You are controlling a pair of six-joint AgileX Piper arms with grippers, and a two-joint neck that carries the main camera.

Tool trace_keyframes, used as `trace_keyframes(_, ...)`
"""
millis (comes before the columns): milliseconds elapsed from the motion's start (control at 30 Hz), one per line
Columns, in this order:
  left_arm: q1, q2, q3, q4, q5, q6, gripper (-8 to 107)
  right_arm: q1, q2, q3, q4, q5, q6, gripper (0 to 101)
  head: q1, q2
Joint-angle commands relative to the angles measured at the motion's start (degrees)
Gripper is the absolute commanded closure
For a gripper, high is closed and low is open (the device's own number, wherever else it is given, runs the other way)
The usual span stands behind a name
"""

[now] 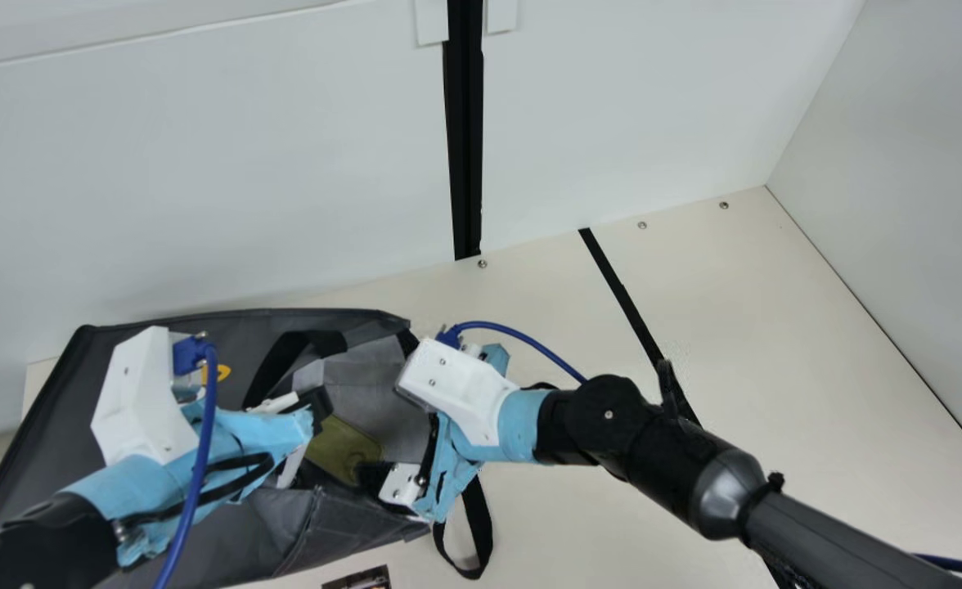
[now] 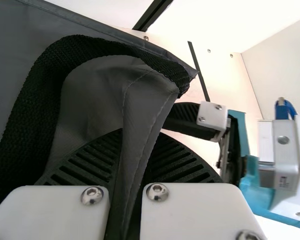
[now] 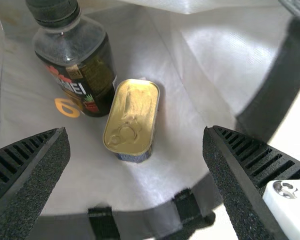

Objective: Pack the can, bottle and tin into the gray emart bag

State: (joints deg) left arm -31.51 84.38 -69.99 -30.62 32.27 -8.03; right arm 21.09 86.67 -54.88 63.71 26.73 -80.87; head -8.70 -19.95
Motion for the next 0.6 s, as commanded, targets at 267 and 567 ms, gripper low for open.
trace_keyframes(267, 0.00, 0.00, 0.00, 0.00, 0.00, 0.00, 89, -1.53, -5.10, 2.27, -4.52, -0.11, 4.68, 10, -1.30, -0.05)
trace_keyframes(567, 0.00, 0.00, 0.00, 0.00, 0.00, 0.00, 89, -3.55, -9.87, 4.39, -9.11, -0.27, 9.17, 10, -1.30, -0.05)
